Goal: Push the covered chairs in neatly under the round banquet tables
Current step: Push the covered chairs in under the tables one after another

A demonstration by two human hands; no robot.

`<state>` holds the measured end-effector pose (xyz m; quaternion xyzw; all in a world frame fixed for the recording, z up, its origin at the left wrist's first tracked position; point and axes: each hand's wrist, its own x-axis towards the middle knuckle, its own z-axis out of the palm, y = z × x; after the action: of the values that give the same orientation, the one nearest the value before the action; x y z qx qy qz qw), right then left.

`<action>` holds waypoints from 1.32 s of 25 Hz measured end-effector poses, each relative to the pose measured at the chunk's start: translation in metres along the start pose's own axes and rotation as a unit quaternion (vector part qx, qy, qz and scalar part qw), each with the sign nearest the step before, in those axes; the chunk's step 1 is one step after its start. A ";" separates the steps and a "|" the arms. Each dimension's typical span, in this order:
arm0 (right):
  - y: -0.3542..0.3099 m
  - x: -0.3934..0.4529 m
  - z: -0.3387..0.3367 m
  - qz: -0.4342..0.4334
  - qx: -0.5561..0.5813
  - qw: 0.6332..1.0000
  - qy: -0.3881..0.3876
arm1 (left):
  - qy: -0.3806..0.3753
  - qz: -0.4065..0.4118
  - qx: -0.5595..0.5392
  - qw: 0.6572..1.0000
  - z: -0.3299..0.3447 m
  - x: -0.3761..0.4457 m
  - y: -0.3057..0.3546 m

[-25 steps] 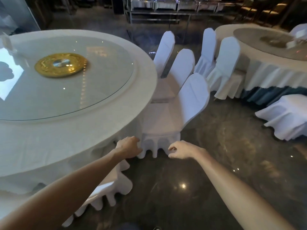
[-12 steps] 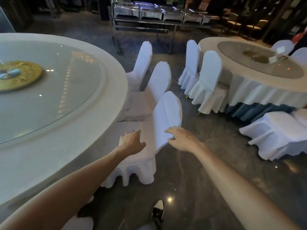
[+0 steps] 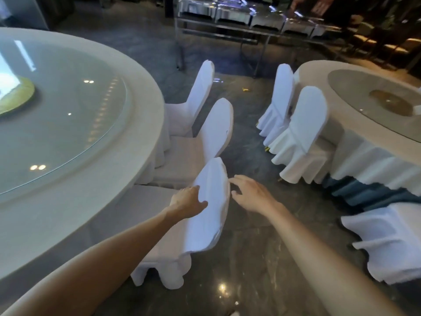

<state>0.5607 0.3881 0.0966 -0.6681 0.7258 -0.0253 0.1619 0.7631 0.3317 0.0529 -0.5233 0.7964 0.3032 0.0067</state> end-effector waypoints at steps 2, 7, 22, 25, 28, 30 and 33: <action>0.028 0.040 -0.004 -0.037 -0.013 0.999 -0.018 | 0.010 -0.034 -0.003 0.999 0.006 0.034 0.015; 0.107 0.155 -0.021 -0.127 -0.040 0.988 -0.077 | 0.009 -0.150 -0.054 0.987 0.031 0.126 0.065; 0.212 0.423 -0.036 -0.379 -0.206 0.894 -0.120 | 0.061 -0.423 -0.058 0.902 0.070 0.274 0.103; 0.230 0.479 -0.032 -0.394 -0.313 0.859 -0.092 | 0.053 -0.446 -0.020 0.893 0.068 0.294 0.099; 0.234 0.517 -0.027 -0.422 -0.393 0.812 -0.089 | 0.055 -0.480 -0.027 0.875 0.067 0.300 0.103; 0.223 0.533 -0.022 -0.444 -0.411 0.792 -0.079 | 0.059 -0.510 -0.028 0.858 0.069 0.301 0.105; 0.210 0.546 -0.014 -0.476 -0.426 0.764 -0.093 | 0.092 -0.549 -0.047 0.829 0.076 0.306 0.108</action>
<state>0.3250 -0.1263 -0.0534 -0.9270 0.2325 0.2750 -0.1053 0.5108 0.1442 -0.0574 -0.8997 0.3590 0.2371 0.0738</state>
